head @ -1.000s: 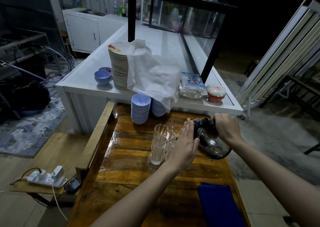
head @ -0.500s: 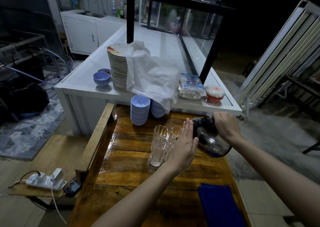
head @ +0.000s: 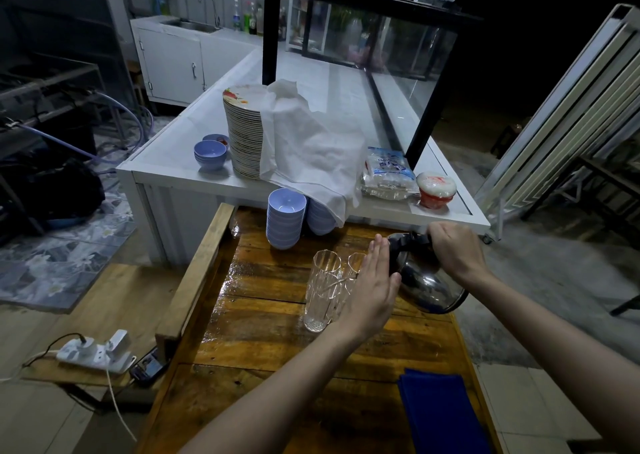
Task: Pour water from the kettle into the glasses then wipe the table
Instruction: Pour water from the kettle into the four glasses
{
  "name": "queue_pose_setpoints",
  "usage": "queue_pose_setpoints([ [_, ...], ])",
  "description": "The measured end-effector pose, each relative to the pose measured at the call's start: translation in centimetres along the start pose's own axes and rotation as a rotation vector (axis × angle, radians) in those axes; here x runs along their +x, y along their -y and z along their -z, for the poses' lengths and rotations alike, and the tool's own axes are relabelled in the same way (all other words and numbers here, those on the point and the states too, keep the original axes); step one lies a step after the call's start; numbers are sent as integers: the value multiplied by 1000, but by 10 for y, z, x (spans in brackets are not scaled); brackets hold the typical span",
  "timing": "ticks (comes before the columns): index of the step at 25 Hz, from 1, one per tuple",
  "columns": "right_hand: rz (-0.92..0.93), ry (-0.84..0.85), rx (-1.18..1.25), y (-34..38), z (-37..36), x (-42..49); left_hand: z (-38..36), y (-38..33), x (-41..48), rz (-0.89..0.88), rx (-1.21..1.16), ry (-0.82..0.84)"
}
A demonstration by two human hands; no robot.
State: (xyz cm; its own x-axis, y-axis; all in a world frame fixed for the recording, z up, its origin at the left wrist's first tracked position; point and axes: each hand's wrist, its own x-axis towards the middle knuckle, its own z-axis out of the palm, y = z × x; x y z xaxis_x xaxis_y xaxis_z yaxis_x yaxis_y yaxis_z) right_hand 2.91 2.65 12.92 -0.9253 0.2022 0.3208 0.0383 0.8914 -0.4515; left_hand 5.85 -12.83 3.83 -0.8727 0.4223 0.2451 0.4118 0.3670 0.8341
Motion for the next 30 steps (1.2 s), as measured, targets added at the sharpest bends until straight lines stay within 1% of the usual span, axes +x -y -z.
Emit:
queue_pose_setpoints([
  [8,50,-28,-19,5,2,3,1,2,3,7,-11,-2],
  [20,29,-31,12,5,0,8,2,3,9,14,12,-15],
  [22,-18,-21,53,1,-2,4,2,4,9,1,34,-14],
  [27,-211,-30,213,-24,-5,-16,-4,-1,13,-77,111,27],
  [30,-372,-63,372,-38,-10,-29,-12,-3,16,-134,199,29],
])
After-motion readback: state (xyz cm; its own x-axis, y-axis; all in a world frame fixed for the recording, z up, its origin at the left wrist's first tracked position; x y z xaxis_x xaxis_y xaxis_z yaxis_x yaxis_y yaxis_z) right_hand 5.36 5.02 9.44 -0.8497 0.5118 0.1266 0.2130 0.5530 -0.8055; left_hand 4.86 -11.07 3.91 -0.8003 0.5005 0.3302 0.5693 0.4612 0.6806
